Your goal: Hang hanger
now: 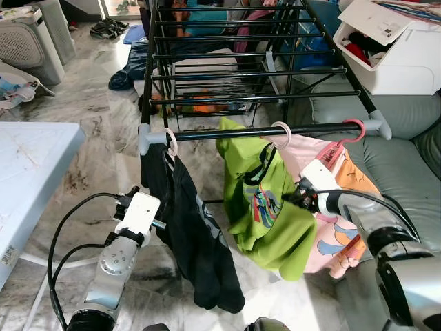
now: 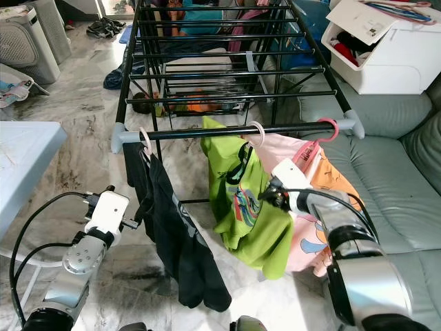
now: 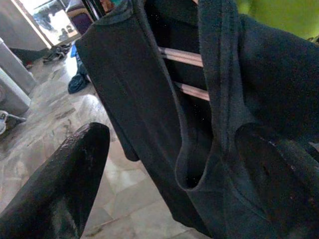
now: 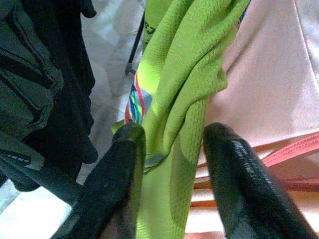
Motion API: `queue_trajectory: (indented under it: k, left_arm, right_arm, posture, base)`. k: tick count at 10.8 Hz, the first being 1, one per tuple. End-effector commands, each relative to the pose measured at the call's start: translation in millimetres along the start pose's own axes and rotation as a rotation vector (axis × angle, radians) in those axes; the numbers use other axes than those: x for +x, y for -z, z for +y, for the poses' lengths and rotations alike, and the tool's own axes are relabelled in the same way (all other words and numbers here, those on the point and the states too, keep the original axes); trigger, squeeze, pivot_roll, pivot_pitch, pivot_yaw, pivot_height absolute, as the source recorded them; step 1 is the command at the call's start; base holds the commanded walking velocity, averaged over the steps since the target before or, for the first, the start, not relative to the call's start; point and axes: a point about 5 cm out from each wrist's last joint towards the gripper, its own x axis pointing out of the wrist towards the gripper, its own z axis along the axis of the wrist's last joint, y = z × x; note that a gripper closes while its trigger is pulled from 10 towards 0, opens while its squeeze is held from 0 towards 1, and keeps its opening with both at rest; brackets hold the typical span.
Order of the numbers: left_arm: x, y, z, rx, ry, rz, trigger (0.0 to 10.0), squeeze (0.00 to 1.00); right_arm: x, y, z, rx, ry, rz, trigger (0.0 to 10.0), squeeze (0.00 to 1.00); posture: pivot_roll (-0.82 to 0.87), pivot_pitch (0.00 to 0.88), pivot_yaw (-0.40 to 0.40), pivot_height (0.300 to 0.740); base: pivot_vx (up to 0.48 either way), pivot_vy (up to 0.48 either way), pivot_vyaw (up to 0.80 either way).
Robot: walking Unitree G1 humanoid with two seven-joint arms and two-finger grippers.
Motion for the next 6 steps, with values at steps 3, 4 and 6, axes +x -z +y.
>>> queue_trajectory:
  k: [3,4,6]
  left_arm:
    - [-2.3,-2,1.3,0.035,0.023,-0.002,10.0,0.0]
    - [-2.8,-2,1.7,0.037,0.024,0.0,10.0,0.0]
    - [-3.4,-1,0.7,0.044,0.037,0.007,10.0,0.0]
  right_arm:
    - [12.3,-11,7.2,0.057,0.034,-0.03,0.0,0.0]
    - [14.9,-11,11.1,0.056,0.02,-0.03,0.0,0.0]
    - [18.3,-7,17.6,0.057,0.006,-0.018,0.0,0.0]
  posture:
    - [0.02,0.0,0.002,0.74]
    - [0.02,0.0,0.004,0.74]
    - [0.02,0.0,0.005,0.74]
  base:
    - [0.0,0.0,0.0]
    - [0.0,0.0,0.0]
    - [0.0,0.0,0.0]
